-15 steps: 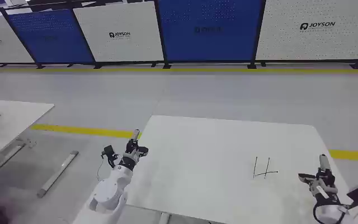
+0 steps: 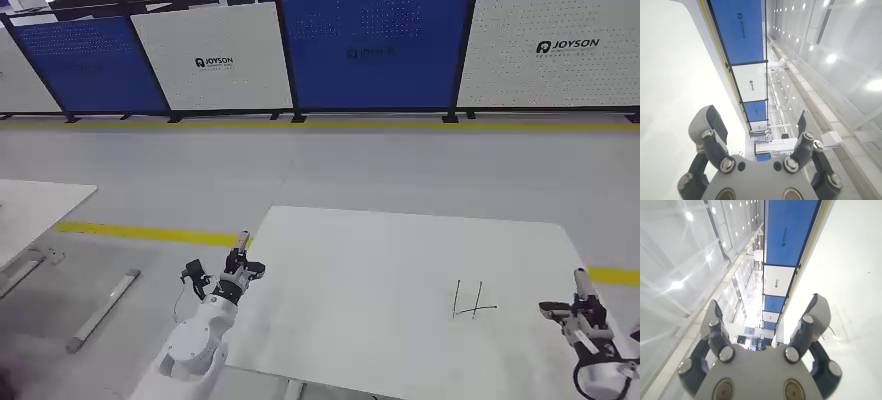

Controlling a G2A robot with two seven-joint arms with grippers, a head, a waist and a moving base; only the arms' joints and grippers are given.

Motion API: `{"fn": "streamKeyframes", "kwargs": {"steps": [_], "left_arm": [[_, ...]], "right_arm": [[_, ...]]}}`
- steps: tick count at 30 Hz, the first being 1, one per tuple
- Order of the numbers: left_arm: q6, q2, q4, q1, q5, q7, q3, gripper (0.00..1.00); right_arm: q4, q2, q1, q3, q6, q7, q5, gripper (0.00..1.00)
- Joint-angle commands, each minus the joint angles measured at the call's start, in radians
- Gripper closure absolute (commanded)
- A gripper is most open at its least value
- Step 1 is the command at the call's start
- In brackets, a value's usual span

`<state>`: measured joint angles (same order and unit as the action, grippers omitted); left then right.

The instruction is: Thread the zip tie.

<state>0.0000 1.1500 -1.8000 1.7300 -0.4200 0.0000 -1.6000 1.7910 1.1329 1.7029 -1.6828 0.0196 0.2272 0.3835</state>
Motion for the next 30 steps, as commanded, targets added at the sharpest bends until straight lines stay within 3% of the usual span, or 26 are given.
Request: {"fn": "streamKeyframes", "kwargs": {"steps": [1,4,5,17,20,24,27,30], "left_arm": [[0.000,0.000,0.000,0.000,0.000,0.000,0.000,0.00],[0.000,0.000,0.000,0.000,0.000,0.000,0.000,0.00],[0.000,0.000,0.000,0.000,0.000,0.000,0.000,0.00],[0.000,0.000,0.000,0.000,0.000,0.000,0.000,0.00],[0.000,0.000,0.000,0.000,0.000,0.000,0.000,0.00],[0.000,0.000,0.000,0.000,0.000,0.000,0.000,0.00],[0.000,0.000,0.000,0.000,0.000,0.000,0.000,0.00],[0.000,0.000,0.000,0.000,0.000,0.000,0.000,0.00]], "right_arm": [[-0.017,-0.010,-0.019,-0.042,-0.018,0.171,0.044,0.00],[-0.064,-0.028,-0.063,-0.098,-0.064,0.419,0.074,0.00],[-0.076,-0.032,-0.073,-0.109,-0.067,0.439,0.065,0.00],[-0.084,-0.034,-0.077,-0.099,-0.079,0.468,0.052,0.00],[-0.151,-0.047,-0.146,-0.111,-0.124,0.639,0.083,0.00],[-0.239,-0.070,-0.240,-0.132,-0.130,0.804,0.018,0.00],[-0.295,-0.083,-0.306,-0.111,-0.127,0.896,-0.048,0.00],[-0.396,-0.092,-0.384,-0.065,-0.129,0.964,-0.102,0.00]]}}
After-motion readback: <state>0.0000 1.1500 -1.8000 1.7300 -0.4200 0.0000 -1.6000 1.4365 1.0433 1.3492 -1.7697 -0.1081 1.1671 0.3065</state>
